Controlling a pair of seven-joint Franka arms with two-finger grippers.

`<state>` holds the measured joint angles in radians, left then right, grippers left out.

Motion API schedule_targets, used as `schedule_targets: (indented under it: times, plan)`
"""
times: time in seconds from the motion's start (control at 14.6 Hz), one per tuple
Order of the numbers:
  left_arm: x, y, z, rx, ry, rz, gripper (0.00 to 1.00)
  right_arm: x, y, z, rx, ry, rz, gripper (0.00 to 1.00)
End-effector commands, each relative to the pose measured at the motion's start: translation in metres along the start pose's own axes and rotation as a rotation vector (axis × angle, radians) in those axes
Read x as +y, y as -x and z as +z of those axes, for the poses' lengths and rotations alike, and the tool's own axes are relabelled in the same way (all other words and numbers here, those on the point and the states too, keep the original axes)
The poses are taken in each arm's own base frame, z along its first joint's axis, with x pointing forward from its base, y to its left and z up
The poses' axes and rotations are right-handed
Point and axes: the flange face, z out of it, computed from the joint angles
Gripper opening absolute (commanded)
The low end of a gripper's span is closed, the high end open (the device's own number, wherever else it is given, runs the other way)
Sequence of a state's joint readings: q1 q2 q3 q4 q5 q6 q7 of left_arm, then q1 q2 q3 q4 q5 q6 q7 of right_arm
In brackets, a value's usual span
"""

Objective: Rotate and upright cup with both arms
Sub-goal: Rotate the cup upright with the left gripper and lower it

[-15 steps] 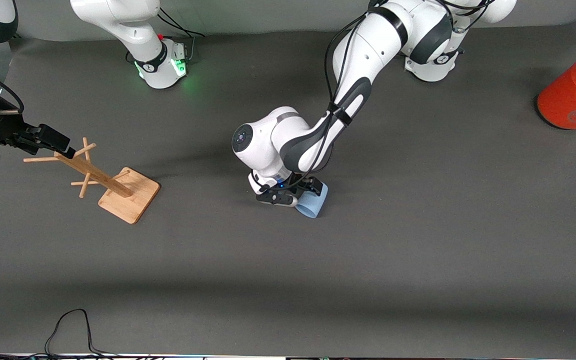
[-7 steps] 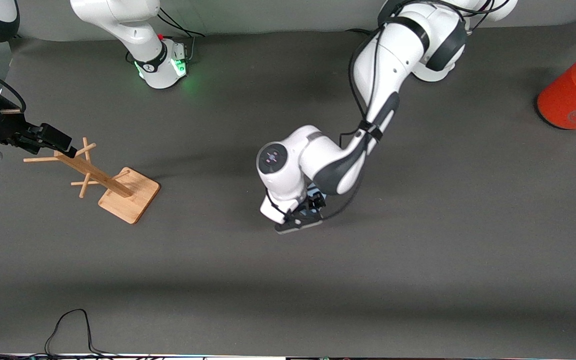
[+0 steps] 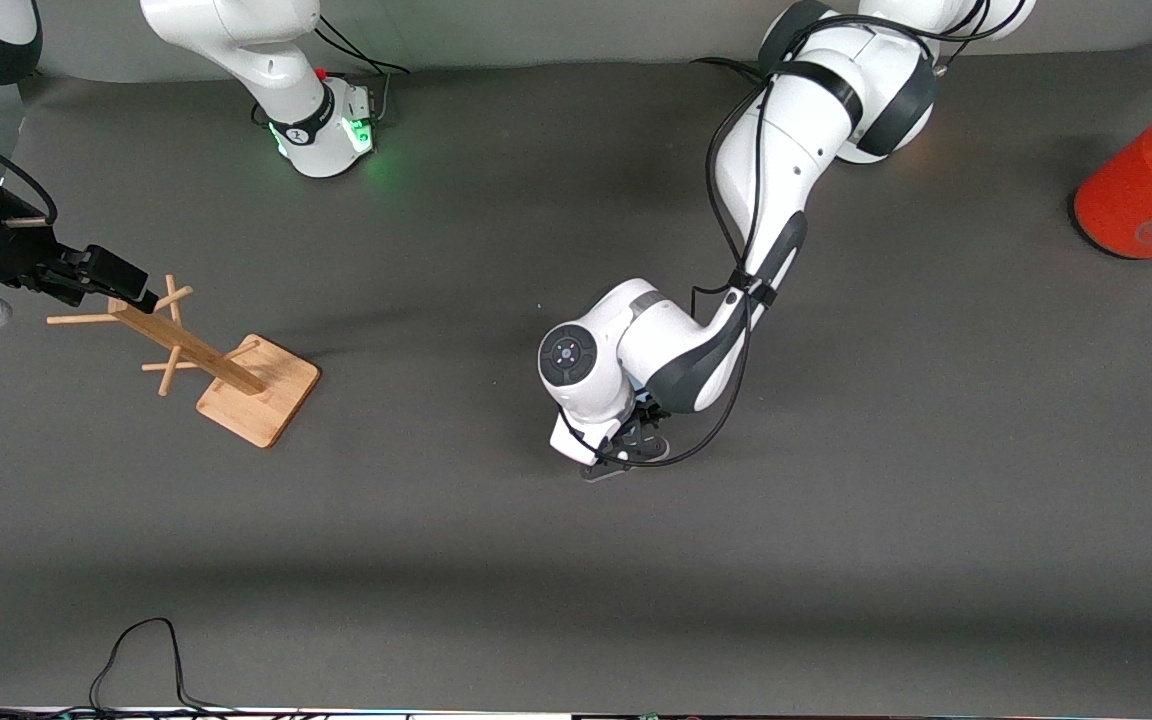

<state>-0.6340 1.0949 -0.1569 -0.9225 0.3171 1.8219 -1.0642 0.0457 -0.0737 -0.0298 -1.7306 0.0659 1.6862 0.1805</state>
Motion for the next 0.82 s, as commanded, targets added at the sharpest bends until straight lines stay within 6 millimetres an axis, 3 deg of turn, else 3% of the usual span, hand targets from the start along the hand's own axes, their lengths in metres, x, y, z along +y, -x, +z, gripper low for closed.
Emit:
schedule_targets:
  times: [0.0,0.27,0.55,0.75]
  plan:
    - [-0.005,0.010,0.004,-0.050,-0.071,0.125,0.87,-0.003,0.008,-0.001,-0.011,-0.038,-0.016,1.00]
    - [-0.010,0.020,-0.005,-0.108,-0.119,0.223,0.68,-0.002,0.010,-0.001,-0.015,-0.039,-0.019,1.00]
    - [-0.014,0.026,-0.006,-0.141,-0.151,0.308,0.65,0.000,0.011,0.000,-0.025,-0.036,-0.020,1.00]
    - [-0.013,0.031,-0.009,-0.146,-0.163,0.321,0.30,0.000,0.012,-0.004,-0.017,-0.038,-0.020,1.00]
